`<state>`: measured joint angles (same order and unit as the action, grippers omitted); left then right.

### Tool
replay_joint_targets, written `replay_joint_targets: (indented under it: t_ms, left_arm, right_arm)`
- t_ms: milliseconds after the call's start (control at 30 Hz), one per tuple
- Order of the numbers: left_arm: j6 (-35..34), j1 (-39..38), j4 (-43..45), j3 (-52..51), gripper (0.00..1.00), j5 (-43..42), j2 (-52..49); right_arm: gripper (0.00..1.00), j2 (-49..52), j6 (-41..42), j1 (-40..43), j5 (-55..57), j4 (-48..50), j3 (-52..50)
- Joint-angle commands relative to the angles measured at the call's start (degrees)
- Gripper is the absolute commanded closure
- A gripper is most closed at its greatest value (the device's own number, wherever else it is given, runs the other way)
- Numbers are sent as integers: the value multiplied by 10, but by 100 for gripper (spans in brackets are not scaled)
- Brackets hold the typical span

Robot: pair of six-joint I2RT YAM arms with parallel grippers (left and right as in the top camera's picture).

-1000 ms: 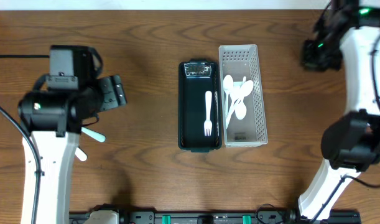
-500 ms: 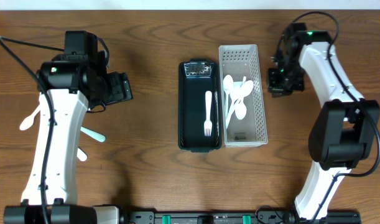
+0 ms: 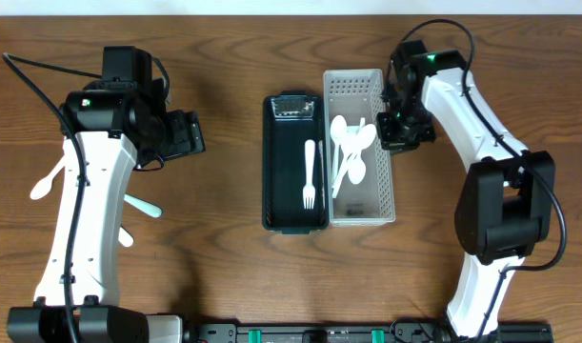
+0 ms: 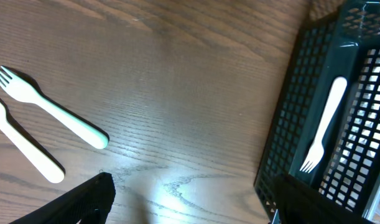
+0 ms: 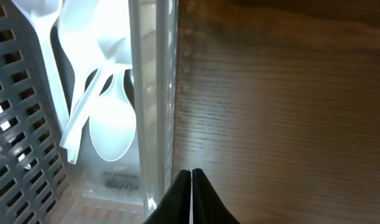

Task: Pack container

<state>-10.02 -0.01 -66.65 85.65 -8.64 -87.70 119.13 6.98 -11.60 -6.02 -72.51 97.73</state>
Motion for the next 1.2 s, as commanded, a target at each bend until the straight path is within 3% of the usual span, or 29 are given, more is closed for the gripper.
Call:
replay_joint_targets:
  t_ms: [0, 533, 600, 767, 967, 1167]
  left_arm:
    - [14, 3, -2, 2, 16, 1, 0]
    - [14, 3, -2, 2, 16, 1, 0]
    - [14, 3, -1, 2, 16, 1, 0]
    - [14, 3, -2, 2, 16, 2, 0]
    - [14, 3, 1, 2, 16, 40, 4]
    - [-6, 7, 3, 2, 16, 68, 19]
  right_arm:
    - [94, -3, -2, -8, -7, 2, -5]
    - [91, -3, -13, -9, -84, 29, -5]
    - [83, -3, -13, -9, -83, 30, -5]
    - [48, -3, 6, -7, -30, 27, -5]
    - [32, -3, 52, 14, 59, 27, -5]
    - [29, -3, 52, 59, 59, 27, -5]
